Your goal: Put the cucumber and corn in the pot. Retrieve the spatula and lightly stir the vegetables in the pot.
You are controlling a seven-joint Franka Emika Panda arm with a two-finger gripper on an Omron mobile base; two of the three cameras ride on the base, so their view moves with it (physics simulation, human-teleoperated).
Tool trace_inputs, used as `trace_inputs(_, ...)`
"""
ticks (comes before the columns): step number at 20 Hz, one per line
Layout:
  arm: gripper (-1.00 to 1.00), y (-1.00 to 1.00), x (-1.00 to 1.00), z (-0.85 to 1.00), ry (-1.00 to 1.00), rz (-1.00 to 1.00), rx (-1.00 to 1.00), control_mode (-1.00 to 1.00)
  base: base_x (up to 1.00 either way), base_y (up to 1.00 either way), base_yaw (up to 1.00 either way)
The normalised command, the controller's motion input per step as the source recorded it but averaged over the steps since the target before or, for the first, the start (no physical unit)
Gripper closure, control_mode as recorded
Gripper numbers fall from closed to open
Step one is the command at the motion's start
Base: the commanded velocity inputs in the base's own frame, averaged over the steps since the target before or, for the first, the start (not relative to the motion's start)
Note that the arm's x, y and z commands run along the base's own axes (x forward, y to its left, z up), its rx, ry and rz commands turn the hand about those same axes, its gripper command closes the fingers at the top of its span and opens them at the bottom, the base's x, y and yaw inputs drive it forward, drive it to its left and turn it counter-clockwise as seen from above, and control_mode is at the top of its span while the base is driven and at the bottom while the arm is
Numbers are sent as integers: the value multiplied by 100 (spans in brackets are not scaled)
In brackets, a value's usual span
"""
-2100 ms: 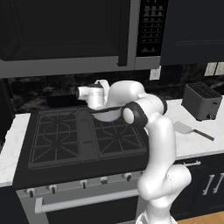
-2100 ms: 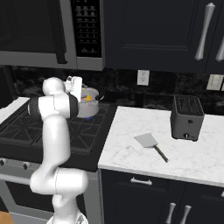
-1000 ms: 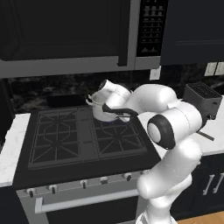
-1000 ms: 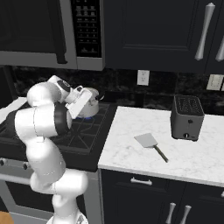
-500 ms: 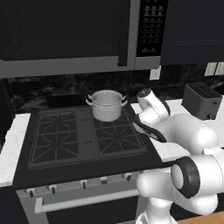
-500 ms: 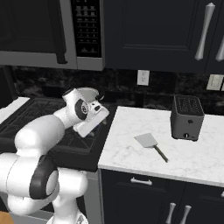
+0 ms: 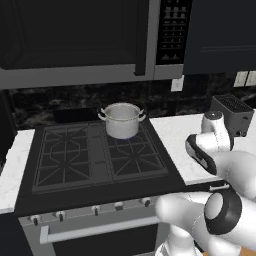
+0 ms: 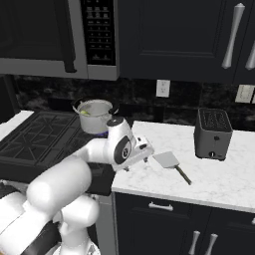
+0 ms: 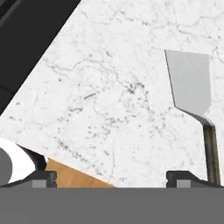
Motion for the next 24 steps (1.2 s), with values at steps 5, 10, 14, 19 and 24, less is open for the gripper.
trace_inputs(5, -100, -100, 4, 0, 4, -33, 21, -100, 0, 0, 0)
trace_inputs(10, -100, -100, 0, -3, 8, -36, 18, -100, 0, 0, 0)
trace_inputs(14, -100, -83, 0, -32, -3, -17, 3, -100, 0, 0, 0)
trace_inputs(19, -100, -47, 5, -23, -13, 1, -2, -100, 0, 0, 0)
trace_inputs(24, -100, -32, 36, -31, -4, 13, 0, -100, 0, 0, 0)
